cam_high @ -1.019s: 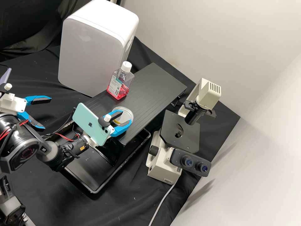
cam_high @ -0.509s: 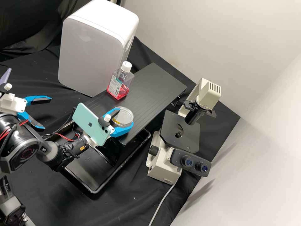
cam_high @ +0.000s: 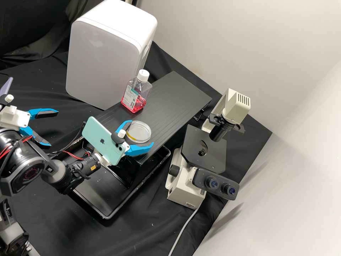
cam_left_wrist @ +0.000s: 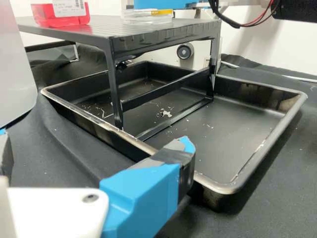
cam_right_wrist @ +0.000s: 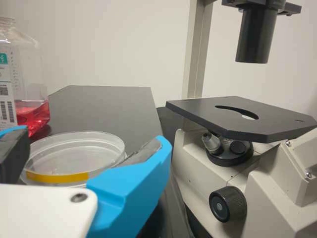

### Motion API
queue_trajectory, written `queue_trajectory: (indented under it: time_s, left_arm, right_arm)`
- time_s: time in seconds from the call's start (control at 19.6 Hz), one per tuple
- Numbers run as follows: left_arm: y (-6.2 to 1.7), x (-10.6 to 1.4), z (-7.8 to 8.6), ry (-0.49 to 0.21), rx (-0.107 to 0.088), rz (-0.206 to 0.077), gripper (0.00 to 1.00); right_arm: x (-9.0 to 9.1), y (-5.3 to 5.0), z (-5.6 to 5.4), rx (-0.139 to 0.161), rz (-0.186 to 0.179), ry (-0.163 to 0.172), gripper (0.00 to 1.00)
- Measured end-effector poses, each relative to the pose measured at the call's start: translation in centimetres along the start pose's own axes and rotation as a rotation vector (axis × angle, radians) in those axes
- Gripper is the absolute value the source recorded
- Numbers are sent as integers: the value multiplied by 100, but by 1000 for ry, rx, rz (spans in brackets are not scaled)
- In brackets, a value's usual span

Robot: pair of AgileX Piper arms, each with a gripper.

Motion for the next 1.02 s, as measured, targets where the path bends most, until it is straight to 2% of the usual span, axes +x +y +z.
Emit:
queue_trajectory:
  time_s: [0.81, 1.02]
  left_arm:
    - [15, 14, -7, 14, -7, 10, 100]
    - [16, 14, -8, 15, -7, 11, 100]
  right_arm:
    - [0, -6, -6, 0, -2, 2, 100]
    - [-3, -51, -51, -40, -20, 20, 100]
